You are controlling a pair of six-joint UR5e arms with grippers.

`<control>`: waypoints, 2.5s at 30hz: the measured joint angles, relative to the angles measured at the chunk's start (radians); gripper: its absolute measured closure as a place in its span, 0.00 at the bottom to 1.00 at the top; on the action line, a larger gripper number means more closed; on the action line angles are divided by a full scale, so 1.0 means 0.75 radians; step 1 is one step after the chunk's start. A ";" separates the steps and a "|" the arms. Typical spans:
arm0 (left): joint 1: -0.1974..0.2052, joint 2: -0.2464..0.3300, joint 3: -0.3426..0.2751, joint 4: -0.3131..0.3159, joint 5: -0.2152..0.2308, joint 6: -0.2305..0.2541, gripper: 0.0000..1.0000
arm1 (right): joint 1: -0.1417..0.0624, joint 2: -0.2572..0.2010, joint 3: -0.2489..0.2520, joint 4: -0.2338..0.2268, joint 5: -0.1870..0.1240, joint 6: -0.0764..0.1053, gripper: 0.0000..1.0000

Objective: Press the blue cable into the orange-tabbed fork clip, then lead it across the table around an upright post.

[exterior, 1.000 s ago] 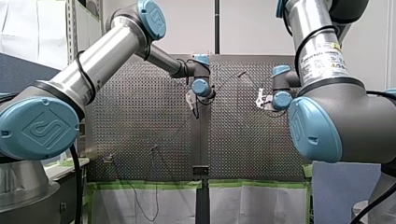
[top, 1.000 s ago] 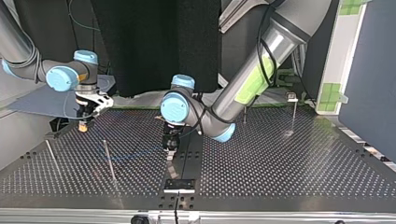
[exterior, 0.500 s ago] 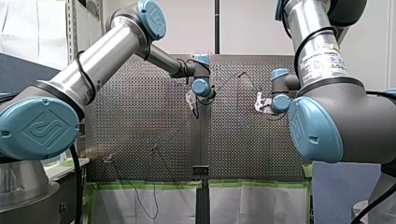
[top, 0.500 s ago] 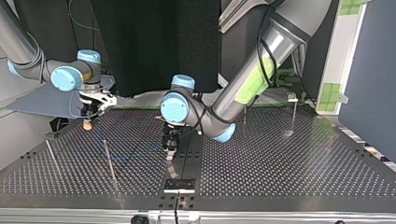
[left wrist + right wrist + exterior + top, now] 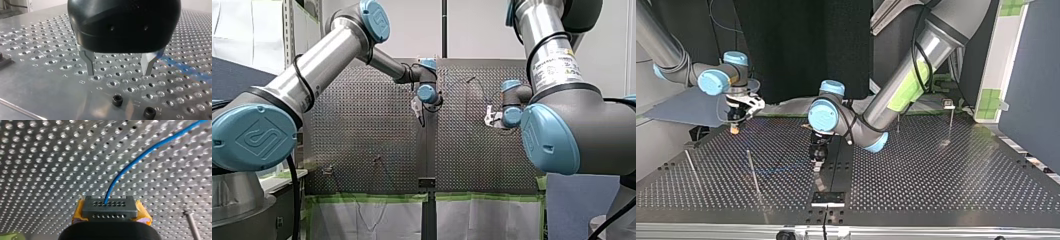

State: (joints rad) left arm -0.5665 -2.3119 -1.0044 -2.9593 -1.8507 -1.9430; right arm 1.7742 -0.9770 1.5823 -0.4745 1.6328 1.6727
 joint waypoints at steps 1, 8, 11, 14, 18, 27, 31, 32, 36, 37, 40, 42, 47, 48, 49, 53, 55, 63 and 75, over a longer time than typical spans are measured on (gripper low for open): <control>0.000 0.000 0.000 0.000 0.000 0.000 0.09 | -0.001 0.003 0.001 -0.001 0.000 0.000 1.00; 0.000 0.000 0.000 0.000 0.006 -0.001 0.09 | -0.006 0.008 0.002 -0.004 0.001 -0.003 1.00; 0.000 0.000 0.000 0.000 0.008 0.000 0.09 | -0.006 0.009 0.002 -0.004 0.001 -0.004 1.00; 0.000 0.000 0.000 0.000 0.010 -0.001 0.09 | -0.006 0.010 0.002 -0.004 0.001 -0.004 1.00; 0.001 0.000 0.000 0.000 0.010 -0.001 0.09 | -0.006 0.010 0.002 -0.005 0.001 -0.005 1.00; 0.001 0.000 0.000 0.000 0.010 -0.001 0.09 | -0.008 0.011 0.002 -0.007 0.001 -0.005 1.00; 0.001 0.000 0.000 0.000 0.010 0.001 0.09 | -0.008 0.012 0.002 -0.008 0.001 -0.005 1.00; 0.001 0.000 0.000 0.000 0.010 0.001 0.09 | -0.008 0.013 0.002 -0.008 0.001 -0.005 1.00; 0.001 0.000 0.000 0.001 0.012 0.001 0.09 | -0.008 0.015 0.004 -0.011 0.002 -0.002 1.00; 0.001 0.000 0.000 0.001 0.015 0.001 0.09 | -0.009 0.015 0.007 -0.016 0.002 0.000 1.00; 0.001 0.000 0.000 0.002 0.019 0.001 0.09 | -0.011 0.020 0.021 -0.036 0.002 0.008 1.00; 0.001 0.000 0.000 0.002 0.020 0.002 0.09 | -0.013 0.029 0.027 -0.052 0.002 0.011 1.00; 0.001 0.000 0.000 0.004 0.017 0.005 0.09 | -0.028 0.086 0.033 -0.072 -0.001 0.005 1.00; 0.002 0.000 0.000 0.004 0.017 0.005 0.09 | -0.033 0.098 0.033 -0.073 -0.001 0.001 1.00; 0.002 0.000 0.000 0.004 0.017 0.005 0.09 | -0.041 0.116 0.034 -0.074 -0.001 -0.005 1.00; 0.001 0.000 0.000 0.012 0.009 0.010 0.09 | -0.076 0.173 0.036 -0.083 -0.002 -0.022 1.00; 0.001 0.000 0.000 0.016 0.003 0.011 0.09 | -0.098 0.198 0.040 -0.090 -0.007 -0.022 1.00; 0.000 0.000 0.000 0.018 -0.002 0.012 0.09 | -0.160 0.288 0.058 -0.179 -0.052 0.019 1.00; -0.004 0.000 0.000 0.017 0.000 0.012 0.09 | -0.175 0.430 0.053 -0.289 -0.059 0.068 1.00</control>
State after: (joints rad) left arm -0.5692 -2.3119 -1.0044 -2.9468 -1.8507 -1.9343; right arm 1.6431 -0.6544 1.6221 -0.6913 1.5882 1.7233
